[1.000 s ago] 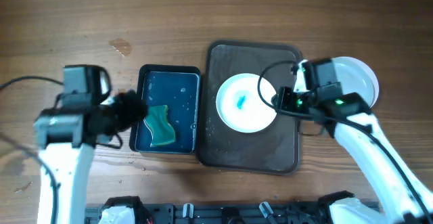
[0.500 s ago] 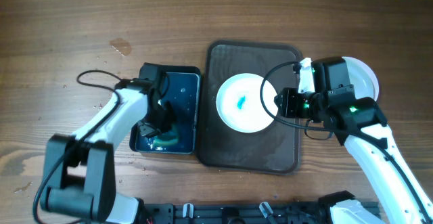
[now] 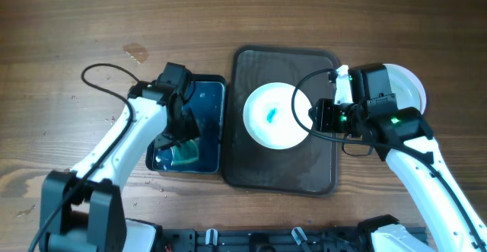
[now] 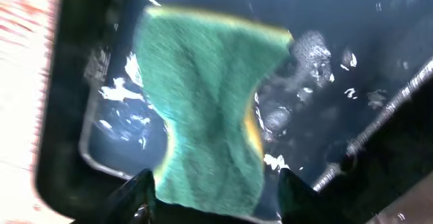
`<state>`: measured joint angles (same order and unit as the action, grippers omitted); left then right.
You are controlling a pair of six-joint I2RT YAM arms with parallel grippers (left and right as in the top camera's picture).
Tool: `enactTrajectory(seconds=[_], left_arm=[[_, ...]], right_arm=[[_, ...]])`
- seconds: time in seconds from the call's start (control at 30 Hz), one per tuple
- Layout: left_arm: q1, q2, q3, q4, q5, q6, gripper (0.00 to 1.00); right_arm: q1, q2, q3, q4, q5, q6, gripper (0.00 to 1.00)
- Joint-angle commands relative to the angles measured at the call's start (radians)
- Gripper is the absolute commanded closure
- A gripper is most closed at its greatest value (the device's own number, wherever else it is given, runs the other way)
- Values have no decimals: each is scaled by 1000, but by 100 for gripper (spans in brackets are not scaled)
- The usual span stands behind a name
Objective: Clean dirty plates on tray and stack at the side
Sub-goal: 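Grasp the sponge from the water tray with the left gripper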
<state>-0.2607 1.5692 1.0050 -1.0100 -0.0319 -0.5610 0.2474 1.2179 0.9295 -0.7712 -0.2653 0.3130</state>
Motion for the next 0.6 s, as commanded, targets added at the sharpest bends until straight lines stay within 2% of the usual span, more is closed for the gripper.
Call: enactTrajectory(seconds=[0.0, 0.03, 0.07, 0.13, 0.2, 0.27, 0.37, 0.43, 0.47, 0.5, 0.57], left_arm=[[-2, 20, -31, 51, -155, -51, 43], [-2, 34, -54, 93, -160, -55, 44], [-1, 50, -84, 149, -159, -55, 49], [-1, 79, -138, 266, -129, -53, 64], [-1, 104, -156, 327, -76, -53, 96], [-1, 105, -139, 335, -4, -45, 96], [-2, 66, -40, 247, 74, -45, 96], [-4, 42, 2, 211, 73, -35, 91], [-4, 32, 16, 201, 74, -18, 81], [-4, 24, 18, 194, 68, -14, 66], [-4, 23, 18, 171, 64, 7, 52]], right_arm=[[1, 3, 7, 0, 11, 17, 65], [1, 3, 7, 0, 11, 30, 66], [1, 3, 7, 0, 10, 31, 65], [1, 3, 7, 1, 10, 31, 66], [1, 3, 7, 1, 10, 31, 67], [1, 3, 7, 0, 10, 31, 67], [1, 3, 7, 0, 10, 30, 68], [1, 3, 7, 0, 10, 31, 68], [1, 3, 7, -1, 10, 31, 69], [1, 3, 7, -1, 10, 31, 69], [1, 3, 7, -4, 10, 29, 68]])
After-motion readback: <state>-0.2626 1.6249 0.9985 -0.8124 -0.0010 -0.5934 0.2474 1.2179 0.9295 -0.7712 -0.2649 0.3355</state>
